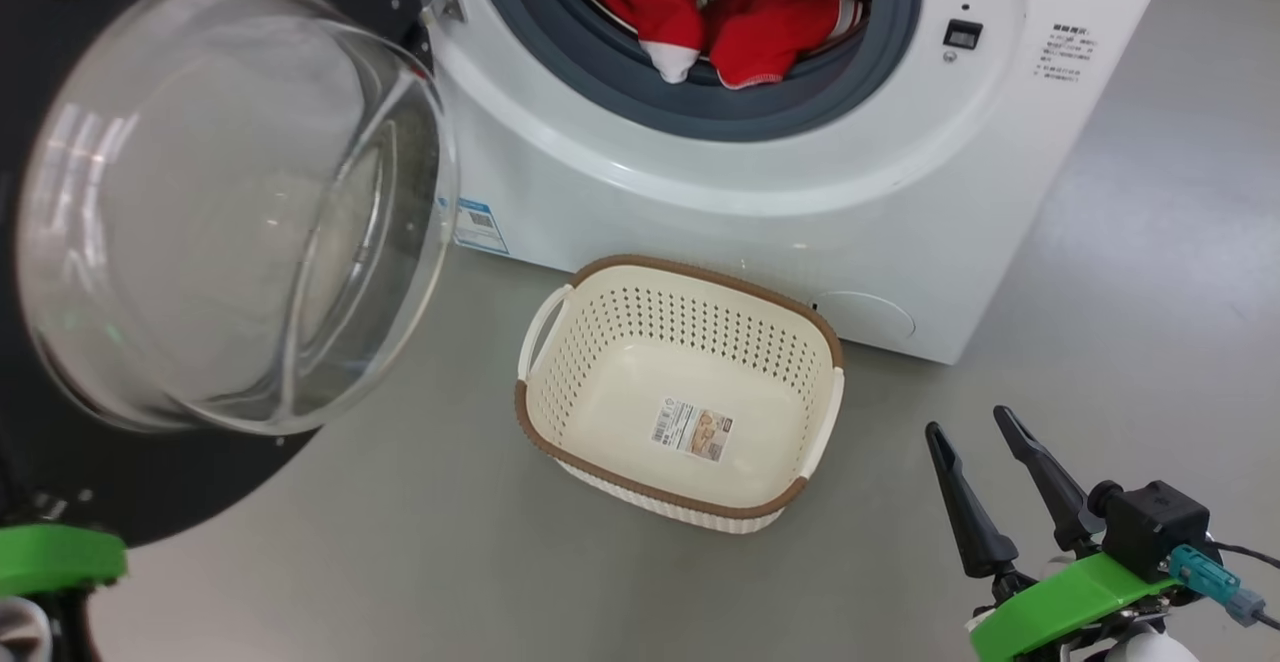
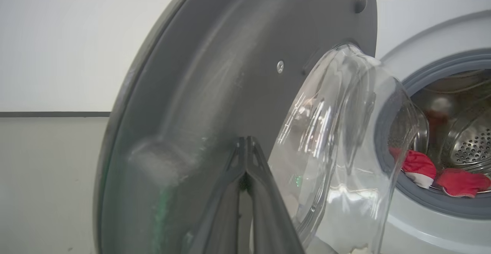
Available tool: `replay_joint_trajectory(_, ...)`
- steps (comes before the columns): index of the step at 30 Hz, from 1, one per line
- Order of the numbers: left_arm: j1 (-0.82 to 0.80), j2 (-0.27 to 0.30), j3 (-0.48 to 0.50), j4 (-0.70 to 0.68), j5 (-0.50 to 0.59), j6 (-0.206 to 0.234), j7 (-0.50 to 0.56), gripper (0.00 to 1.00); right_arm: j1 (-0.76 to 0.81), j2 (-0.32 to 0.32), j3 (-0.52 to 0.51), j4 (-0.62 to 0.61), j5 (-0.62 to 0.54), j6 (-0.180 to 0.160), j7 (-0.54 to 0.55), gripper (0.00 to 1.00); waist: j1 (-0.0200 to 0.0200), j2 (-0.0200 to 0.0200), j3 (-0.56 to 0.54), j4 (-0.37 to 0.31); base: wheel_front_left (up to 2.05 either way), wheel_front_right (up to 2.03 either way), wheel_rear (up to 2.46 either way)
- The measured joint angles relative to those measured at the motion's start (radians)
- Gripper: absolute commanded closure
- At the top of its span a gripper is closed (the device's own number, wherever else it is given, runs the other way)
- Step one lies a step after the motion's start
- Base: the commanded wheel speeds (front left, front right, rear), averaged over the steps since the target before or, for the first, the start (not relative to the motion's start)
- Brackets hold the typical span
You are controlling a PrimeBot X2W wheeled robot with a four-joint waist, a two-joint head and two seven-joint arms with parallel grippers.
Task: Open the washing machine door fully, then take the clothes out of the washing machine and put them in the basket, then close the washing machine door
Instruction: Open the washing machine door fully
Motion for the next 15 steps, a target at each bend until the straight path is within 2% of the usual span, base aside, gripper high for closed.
replay_joint_trajectory(15, -0.186, 0.111, 0.147, 0.240, 0.015, -0.001, 0.000, 1.00, -0.044, -0.011, 0.001, -0.002, 0.000, 0.000, 0.000, 0.00, 0.0000, 0.0000, 0.070, -0.036, 0.00, 0.00, 0.00)
